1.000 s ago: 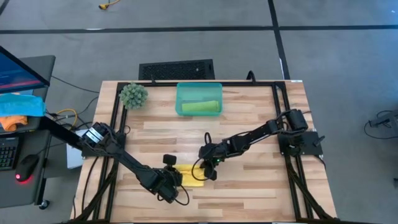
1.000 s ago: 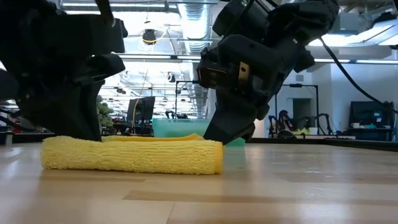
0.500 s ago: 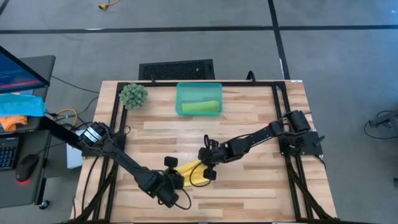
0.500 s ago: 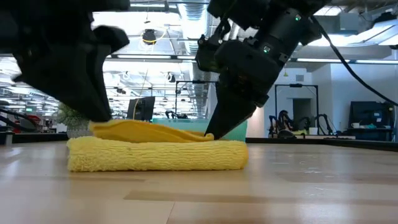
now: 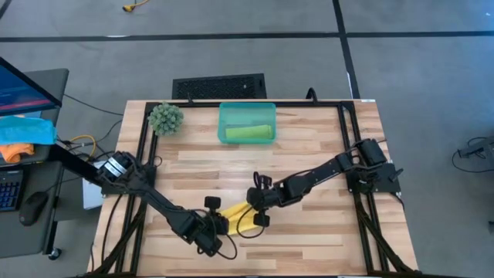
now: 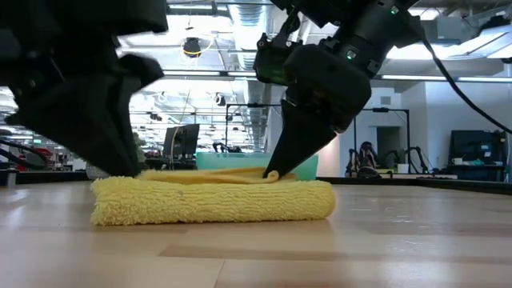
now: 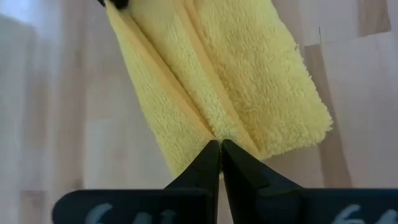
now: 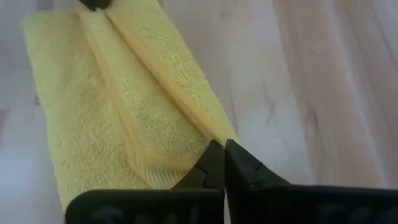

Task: Roll microfiber towels into tight, uniform cylinder then place into a basket
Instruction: Roll the yellow microfiber cloth

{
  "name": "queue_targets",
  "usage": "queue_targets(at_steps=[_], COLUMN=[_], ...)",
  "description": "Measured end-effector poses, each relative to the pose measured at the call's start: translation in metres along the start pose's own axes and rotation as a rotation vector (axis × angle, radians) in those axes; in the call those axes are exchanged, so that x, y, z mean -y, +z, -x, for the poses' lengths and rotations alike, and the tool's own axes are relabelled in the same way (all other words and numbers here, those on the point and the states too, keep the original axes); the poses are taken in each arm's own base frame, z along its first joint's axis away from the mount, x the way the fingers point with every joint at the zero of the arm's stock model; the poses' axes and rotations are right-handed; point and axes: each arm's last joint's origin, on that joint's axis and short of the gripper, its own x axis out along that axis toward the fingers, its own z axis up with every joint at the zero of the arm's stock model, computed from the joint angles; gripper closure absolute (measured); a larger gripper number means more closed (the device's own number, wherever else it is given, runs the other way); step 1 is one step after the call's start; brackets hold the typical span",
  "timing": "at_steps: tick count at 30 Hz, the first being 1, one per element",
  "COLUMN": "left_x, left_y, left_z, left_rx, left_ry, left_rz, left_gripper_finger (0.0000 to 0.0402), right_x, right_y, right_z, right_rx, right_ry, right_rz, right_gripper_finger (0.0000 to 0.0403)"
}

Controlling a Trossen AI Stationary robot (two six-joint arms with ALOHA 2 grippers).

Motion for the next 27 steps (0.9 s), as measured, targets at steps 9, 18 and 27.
queue_targets(at_steps=[9, 18, 27], left_x=[-0.007, -0.008, -0.007], left_y=[-0.01, -0.015, -0.016], left_z=[-0.016, -0.02, -0.021], left_rx=[-0.02, -0.016, -0.024], left_ry=[-0.064, -0.095, -0.102], left_rz=[0.033, 0.045, 0.043], left_gripper_finger=[0.0395, 0.0395, 0.0395], right_x=[-0.001, 0.008, 0.034], right_y=[-0.002, 0.01, 0.037], right_z=[0.0, 0.006, 0.031], right_rx=[-0.058, -0.095, 0.021], right_ry=[0.105, 0.215, 0.19], right_rz=[-0.003, -0.04, -0.043], right_gripper_finger=[0.0328, 0.0227, 0.0195])
